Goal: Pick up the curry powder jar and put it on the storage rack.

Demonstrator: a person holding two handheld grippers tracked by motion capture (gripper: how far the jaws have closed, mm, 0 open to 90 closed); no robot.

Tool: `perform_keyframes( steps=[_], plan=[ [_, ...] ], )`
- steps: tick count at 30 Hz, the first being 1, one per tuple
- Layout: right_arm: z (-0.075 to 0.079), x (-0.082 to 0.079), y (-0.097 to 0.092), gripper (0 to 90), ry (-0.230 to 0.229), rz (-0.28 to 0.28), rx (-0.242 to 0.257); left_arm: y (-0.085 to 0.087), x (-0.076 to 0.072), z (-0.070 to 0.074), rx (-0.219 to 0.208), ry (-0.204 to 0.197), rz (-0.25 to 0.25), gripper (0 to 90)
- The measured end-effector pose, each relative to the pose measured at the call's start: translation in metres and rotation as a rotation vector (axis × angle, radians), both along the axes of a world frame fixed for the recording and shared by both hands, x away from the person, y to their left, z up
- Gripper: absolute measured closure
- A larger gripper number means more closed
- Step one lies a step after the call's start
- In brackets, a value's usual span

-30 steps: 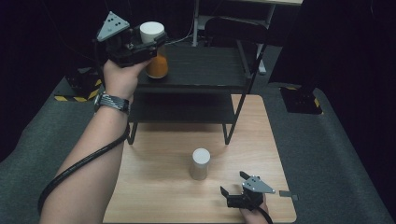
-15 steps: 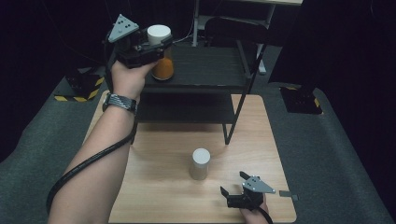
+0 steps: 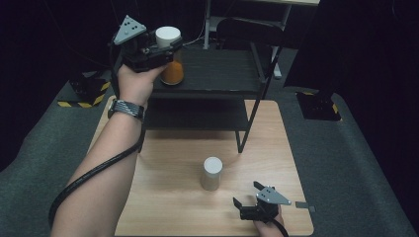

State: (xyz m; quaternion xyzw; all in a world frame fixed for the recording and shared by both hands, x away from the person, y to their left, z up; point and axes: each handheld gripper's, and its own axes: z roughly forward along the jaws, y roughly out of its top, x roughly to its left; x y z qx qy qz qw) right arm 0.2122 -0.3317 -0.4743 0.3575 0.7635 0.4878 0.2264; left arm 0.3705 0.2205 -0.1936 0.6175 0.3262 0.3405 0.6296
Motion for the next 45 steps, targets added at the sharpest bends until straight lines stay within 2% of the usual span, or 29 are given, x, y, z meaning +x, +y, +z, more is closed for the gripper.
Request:
perform_keyframes(
  steps=[6, 10, 13, 15, 18, 22, 27, 30, 37, 45],
  plan=[
    [0.0, 0.001, 0.0, 0.4, 0.0, 0.0, 0.001, 0.0, 0.0, 0.0, -0.006, 0.002, 0.0, 32.6],
    [0.0, 0.0, 0.0, 0.4, -0.003, -0.002, 0.001, -0.001, -0.001, 0.004, 0.01, 0.006, 0.006, 32.1],
    [-0.001, -0.001, 0.0, 0.4, -0.004, -0.003, 0.002, -0.001, -0.003, 0.005, 0.006, 0.008, 0.01, 26.3],
    [-0.001, 0.0, -0.001, 0.4, -0.002, -0.003, 0.005, 0.0, -0.003, 0.007, 0.0, 0.016, 0.002, 25.6],
    [-0.001, -0.001, 0.0, 0.4, -0.004, -0.005, 0.005, 0.0, -0.006, 0.01, 0.023, 0.02, 0.007, 22.0],
    [0.0, -0.001, 0.0, 0.4, -0.003, -0.003, 0.002, 0.0, -0.009, 0.01, 0.018, 0.028, 0.006, 14.5],
    [-0.001, -0.001, -0.001, 0.4, -0.002, -0.004, 0.008, 0.003, -0.017, 0.008, 0.029, 0.019, 0.011, 11.3],
    [-0.001, -0.001, 0.0, 0.4, -0.003, -0.004, 0.006, 0.005, -0.019, 0.006, 0.019, 0.024, 0.009, 8.5],
    [-0.001, -0.002, 0.001, 0.4, -0.006, -0.006, 0.0, 0.013, -0.025, 0.002, 0.027, 0.033, -0.018, 1.4],
    [0.0, -0.001, 0.001, 0.4, -0.006, -0.003, -0.002, 0.02, -0.036, -0.01, 0.01, 0.018, -0.011, 0.4]
  ],
)
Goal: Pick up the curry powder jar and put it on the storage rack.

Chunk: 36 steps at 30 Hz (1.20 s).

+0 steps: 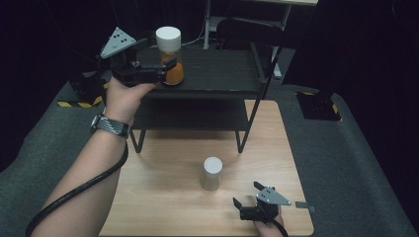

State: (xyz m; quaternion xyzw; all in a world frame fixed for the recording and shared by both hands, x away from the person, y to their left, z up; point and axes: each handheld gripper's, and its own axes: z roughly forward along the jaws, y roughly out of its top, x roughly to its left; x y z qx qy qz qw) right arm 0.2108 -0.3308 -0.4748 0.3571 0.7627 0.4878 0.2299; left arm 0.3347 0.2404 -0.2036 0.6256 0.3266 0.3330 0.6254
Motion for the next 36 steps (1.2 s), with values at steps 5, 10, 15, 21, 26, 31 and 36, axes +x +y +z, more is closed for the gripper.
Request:
perform_keyframes(
  steps=[5, 10, 15, 21, 26, 31, 36],
  plan=[
    [0.001, 0.0, 0.001, 0.4, 0.0, 0.001, -0.007, 0.001, -0.006, -0.005, 0.012, 0.013, 0.009, 0.4],
    [0.0, 0.0, 0.001, 0.4, -0.001, 0.0, -0.007, 0.0, -0.013, -0.008, 0.041, 0.015, -0.002, 0.4],
    [0.001, 0.0, 0.002, 0.4, 0.001, 0.0, -0.012, -0.002, -0.02, -0.012, 0.063, 0.029, -0.003, 0.4],
    [0.001, 0.0, 0.002, 0.4, 0.0, 0.0, -0.013, -0.001, -0.029, -0.019, 0.085, 0.033, -0.011, 0.4],
    [0.001, 0.0, 0.002, 0.4, 0.0, 0.001, -0.016, 0.002, -0.036, -0.027, 0.087, 0.048, -0.028, 0.4],
    [0.002, 0.0, 0.003, 0.4, 0.0, 0.002, -0.018, 0.005, -0.045, -0.042, 0.091, 0.052, -0.025, 0.4],
    [0.001, 0.0, 0.002, 0.5, -0.003, 0.002, -0.015, 0.008, -0.051, -0.057, 0.108, 0.061, -0.025, 0.4]
  ],
)
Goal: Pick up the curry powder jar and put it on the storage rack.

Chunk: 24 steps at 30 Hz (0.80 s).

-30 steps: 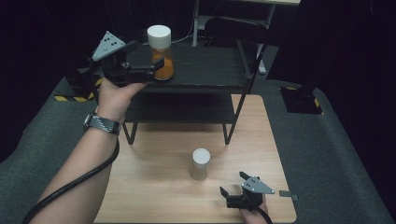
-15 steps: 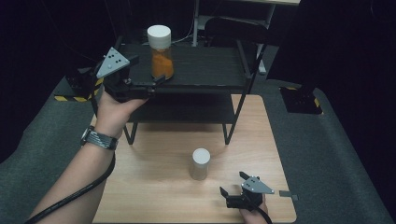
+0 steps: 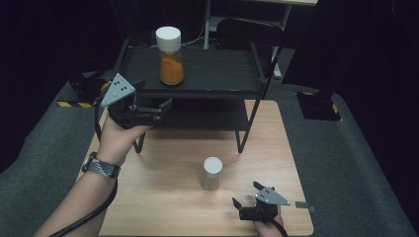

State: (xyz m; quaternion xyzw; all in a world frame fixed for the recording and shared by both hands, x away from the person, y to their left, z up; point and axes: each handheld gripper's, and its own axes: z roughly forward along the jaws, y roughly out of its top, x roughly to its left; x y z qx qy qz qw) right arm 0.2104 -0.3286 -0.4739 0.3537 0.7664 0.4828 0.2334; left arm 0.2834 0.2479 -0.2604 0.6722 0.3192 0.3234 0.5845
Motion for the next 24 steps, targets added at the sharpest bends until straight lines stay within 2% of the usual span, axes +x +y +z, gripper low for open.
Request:
perform_keyframes(
  steps=[12, 18, 21, 22, 24],
  plan=[
    [0.001, 0.001, 0.001, 0.5, 0.002, 0.002, -0.008, 0.01, -0.011, -0.033, -0.001, 0.037, -0.048, 0.4],
    [0.001, 0.0, 0.002, 0.4, 0.0, 0.0, -0.012, 0.013, -0.02, -0.054, 0.027, 0.057, -0.057, 0.4],
    [0.001, 0.0, 0.002, 0.4, 0.0, -0.001, -0.014, 0.015, -0.024, -0.067, 0.024, 0.07, -0.063, 0.4],
    [0.001, 0.0, 0.003, 0.4, 0.0, -0.001, -0.016, 0.018, -0.025, -0.076, 0.015, 0.075, -0.076, 0.4],
    [0.001, 0.0, 0.003, 0.4, -0.001, -0.002, -0.017, 0.019, -0.025, -0.08, 0.012, 0.082, -0.085, 0.4]
  ],
)
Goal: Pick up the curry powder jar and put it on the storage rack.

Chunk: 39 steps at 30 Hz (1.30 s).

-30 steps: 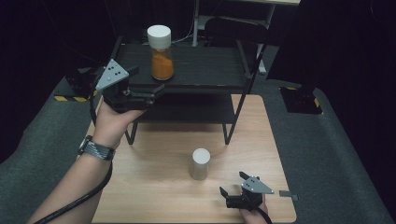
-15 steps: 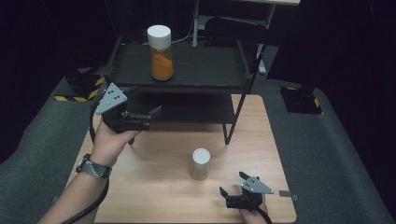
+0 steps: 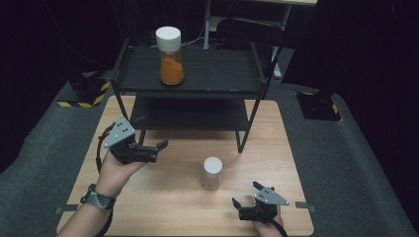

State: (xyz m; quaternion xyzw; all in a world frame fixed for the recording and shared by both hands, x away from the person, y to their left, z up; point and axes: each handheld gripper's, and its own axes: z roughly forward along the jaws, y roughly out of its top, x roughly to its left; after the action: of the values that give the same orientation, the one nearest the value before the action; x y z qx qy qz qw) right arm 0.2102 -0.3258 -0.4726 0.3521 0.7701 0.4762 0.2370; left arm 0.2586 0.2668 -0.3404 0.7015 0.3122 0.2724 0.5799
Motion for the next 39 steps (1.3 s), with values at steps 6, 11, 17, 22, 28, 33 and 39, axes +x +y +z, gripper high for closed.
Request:
perform_keyframes(
  steps=[6, 11, 17, 22, 28, 33, 39],
  plan=[
    [0.0, 0.0, 0.001, 0.4, 0.002, 0.0, -0.004, 0.001, -0.002, -0.02, 0.01, 0.036, -0.01, 0.4],
    [0.001, 0.001, 0.001, 0.4, 0.004, 0.001, -0.006, 0.001, -0.006, -0.039, 0.021, 0.06, -0.011, 0.4],
    [0.001, 0.001, 0.001, 0.4, 0.002, 0.002, -0.007, 0.003, -0.01, -0.061, 0.03, 0.093, -0.01, 0.4],
    [0.001, 0.001, 0.002, 0.4, 0.005, 0.002, -0.011, 0.002, -0.018, -0.08, 0.046, 0.114, -0.004, 0.4],
    [0.001, 0.001, 0.002, 0.4, 0.003, 0.001, -0.014, 0.004, -0.024, -0.103, 0.044, 0.167, -0.001, 0.4],
    [0.001, 0.001, 0.003, 0.4, 0.004, 0.0, -0.016, 0.007, -0.03, -0.116, 0.046, 0.201, 0.016, 0.4],
    [0.002, 0.001, 0.004, 0.4, 0.005, -0.003, -0.02, 0.012, -0.037, -0.129, 0.043, 0.226, 0.032, 0.4]
  ],
)
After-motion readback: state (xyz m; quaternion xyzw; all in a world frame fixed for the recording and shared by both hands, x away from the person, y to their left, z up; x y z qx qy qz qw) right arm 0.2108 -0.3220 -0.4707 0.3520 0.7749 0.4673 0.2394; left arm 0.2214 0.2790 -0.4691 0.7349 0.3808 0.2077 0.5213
